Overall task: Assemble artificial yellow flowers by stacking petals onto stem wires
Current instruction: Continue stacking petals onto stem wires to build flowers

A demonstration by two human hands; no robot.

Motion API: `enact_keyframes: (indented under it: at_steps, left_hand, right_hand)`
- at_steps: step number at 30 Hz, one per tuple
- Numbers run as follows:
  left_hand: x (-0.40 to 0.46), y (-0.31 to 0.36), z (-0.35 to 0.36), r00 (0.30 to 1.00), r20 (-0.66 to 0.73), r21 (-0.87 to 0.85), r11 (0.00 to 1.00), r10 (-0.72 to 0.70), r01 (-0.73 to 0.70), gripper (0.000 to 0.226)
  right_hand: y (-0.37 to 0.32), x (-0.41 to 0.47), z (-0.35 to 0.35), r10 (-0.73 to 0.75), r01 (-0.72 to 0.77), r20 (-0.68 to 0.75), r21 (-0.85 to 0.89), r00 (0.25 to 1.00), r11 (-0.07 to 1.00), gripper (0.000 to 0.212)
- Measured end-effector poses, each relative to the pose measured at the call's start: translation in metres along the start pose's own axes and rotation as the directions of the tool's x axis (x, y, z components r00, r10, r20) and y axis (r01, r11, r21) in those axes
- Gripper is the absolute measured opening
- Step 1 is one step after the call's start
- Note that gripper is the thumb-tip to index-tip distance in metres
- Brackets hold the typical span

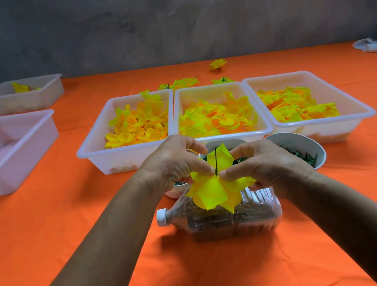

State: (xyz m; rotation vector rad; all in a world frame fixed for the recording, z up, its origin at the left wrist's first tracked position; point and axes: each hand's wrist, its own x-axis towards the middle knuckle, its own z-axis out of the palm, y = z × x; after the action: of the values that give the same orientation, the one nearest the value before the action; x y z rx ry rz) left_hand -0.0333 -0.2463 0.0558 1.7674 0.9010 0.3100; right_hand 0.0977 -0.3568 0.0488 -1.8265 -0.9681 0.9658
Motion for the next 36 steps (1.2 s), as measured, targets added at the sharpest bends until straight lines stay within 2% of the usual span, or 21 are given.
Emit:
enact_keyframes:
  at_steps: [14,21,26,36]
  left_hand:
    - [0.009,-0.016,-0.002,0.999,0.047,-0.115,0.993,0.001,0.005,0.032]
    - [0.006,-0.027,-0.001,0.997,0.064,-0.202,0.978,-0.045,0.057,0.026]
    - [0.003,-0.029,-0.001,0.995,0.052,-0.269,0.959,-0.081,0.092,0.025]
    - [0.000,-0.034,-0.003,0.988,0.080,-0.291,0.945,-0.130,0.148,0.013]
  right_hand:
    - [0.009,0.000,0.003,0.030,-0.031,0.014,0.077,0.999,0.997,0.035]
    - [0.014,-0.003,0.005,0.016,-0.016,0.009,0.112,1.000,0.994,0.039]
    - [0.019,-0.004,0.006,-0.004,0.006,-0.009,0.200,1.000,0.980,0.041]
    - [0.026,-0.004,0.004,-0.003,0.000,0.012,0.241,1.000,0.971,0.034]
